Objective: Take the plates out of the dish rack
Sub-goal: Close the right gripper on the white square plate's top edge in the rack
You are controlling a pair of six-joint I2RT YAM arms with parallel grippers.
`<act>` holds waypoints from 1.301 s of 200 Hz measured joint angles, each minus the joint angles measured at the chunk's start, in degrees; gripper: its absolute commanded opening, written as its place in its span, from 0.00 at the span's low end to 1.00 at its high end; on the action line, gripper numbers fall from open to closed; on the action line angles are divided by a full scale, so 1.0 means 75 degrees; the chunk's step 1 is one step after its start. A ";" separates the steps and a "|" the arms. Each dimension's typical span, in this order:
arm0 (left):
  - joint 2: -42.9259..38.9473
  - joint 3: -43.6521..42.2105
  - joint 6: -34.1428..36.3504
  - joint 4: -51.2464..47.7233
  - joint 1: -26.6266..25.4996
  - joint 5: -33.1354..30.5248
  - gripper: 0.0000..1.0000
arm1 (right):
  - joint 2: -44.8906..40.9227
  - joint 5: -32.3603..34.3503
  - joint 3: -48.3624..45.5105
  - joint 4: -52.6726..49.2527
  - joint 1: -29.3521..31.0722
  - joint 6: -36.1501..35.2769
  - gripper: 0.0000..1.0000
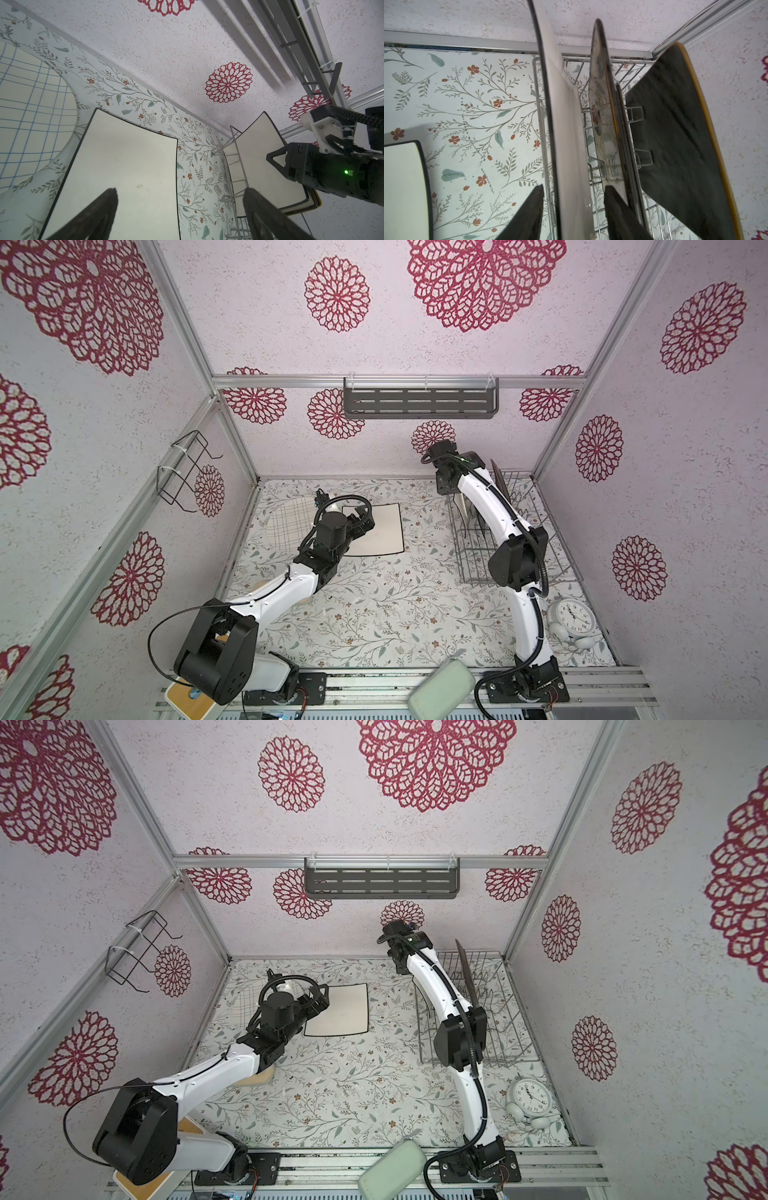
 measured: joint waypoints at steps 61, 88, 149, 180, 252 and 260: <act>0.0003 0.0192 0.0070 -0.0163 -0.0003 0.0020 1.00 | 0.0000 0.0041 0.0012 -0.0082 -0.0035 -0.0003 0.37; 0.0064 0.0227 0.0076 -0.0169 -0.0015 0.0026 1.00 | 0.0000 0.0137 0.0012 -0.0090 -0.0035 -0.0047 0.32; 0.0219 0.0385 0.0099 -0.0178 -0.0122 0.0029 1.00 | 0.0000 0.0294 0.0015 -0.0149 0.0017 -0.0087 0.24; 0.0219 0.0385 0.0102 -0.0166 -0.0152 0.0017 1.00 | 0.0000 0.0341 0.0012 -0.0163 0.0032 -0.0099 0.23; 0.0210 0.0388 0.0154 -0.0169 -0.0160 0.0000 1.00 | 0.0009 0.0615 0.0012 -0.0221 0.0070 -0.0259 0.20; 0.0210 0.0388 0.0154 -0.0166 -0.0160 -0.0003 1.00 | 0.0009 0.0653 0.0012 -0.0230 0.0082 -0.0271 0.20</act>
